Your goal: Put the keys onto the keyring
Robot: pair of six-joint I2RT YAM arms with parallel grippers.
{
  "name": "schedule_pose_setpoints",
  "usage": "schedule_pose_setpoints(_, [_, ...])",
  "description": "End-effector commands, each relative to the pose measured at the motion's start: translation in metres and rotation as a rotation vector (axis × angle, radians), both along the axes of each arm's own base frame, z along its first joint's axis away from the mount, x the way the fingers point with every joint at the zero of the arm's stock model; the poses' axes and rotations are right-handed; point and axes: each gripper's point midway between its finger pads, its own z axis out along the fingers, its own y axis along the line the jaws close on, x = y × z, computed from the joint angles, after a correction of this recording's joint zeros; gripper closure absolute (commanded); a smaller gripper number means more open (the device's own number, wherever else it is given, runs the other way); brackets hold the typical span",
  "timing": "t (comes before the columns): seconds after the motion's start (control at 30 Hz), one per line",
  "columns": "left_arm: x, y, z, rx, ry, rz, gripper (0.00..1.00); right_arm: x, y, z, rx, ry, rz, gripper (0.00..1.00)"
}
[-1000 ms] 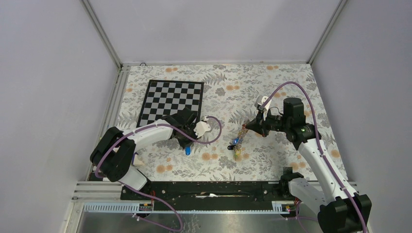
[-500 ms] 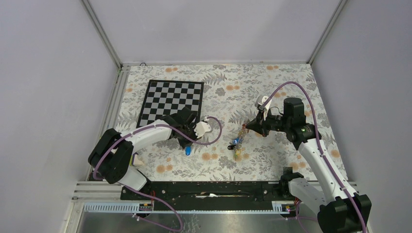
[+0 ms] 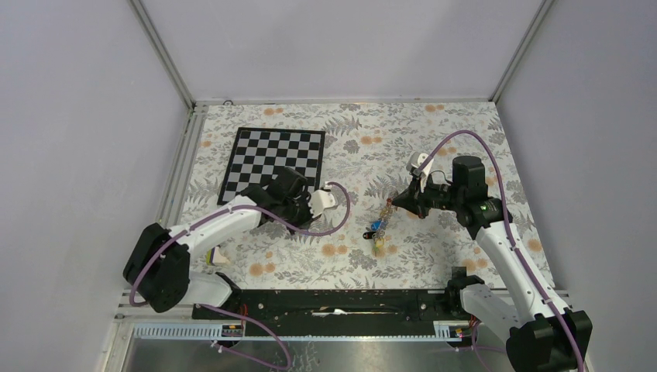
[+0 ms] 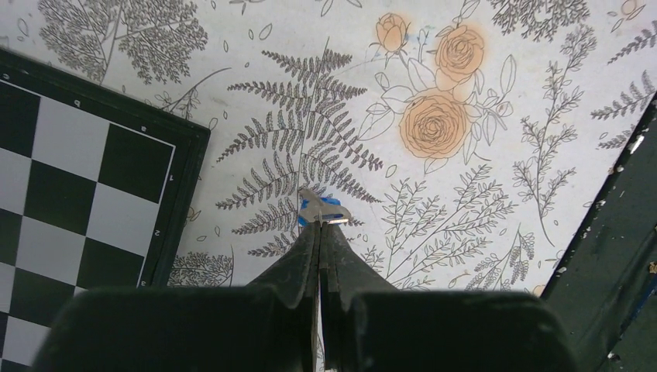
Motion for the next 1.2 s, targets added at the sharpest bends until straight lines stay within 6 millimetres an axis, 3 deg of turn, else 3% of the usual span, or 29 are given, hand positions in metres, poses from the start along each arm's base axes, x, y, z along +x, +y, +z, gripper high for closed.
schedule_pose_setpoints(0.0, [0.011, -0.018, 0.039, -0.123, -0.087, -0.033, 1.0, 0.004, 0.003, 0.015, 0.032, -0.062, 0.023, 1.0])
schedule_pose_setpoints(0.23, [0.017, -0.029, 0.079, -0.219, -0.161, -0.043, 1.0, 0.004, 0.004, 0.018, 0.045, -0.054, 0.023, 1.0])
schedule_pose_setpoints(0.53, [0.02, -0.06, 0.157, -0.42, -0.246, -0.128, 1.0, 0.002, 0.016, 0.037, 0.11, -0.009, 0.071, 1.0])
schedule_pose_setpoints(0.87, [0.034, -0.084, 0.206, -0.462, -0.215, -0.172, 1.0, 0.005, 0.034, 0.062, 0.072, -0.068, 0.162, 1.0])
schedule_pose_setpoints(1.17, [0.04, -0.1, 0.219, -0.518, -0.211, -0.192, 1.0, -0.001, 0.047, 0.053, 0.045, -0.106, 0.276, 1.0])
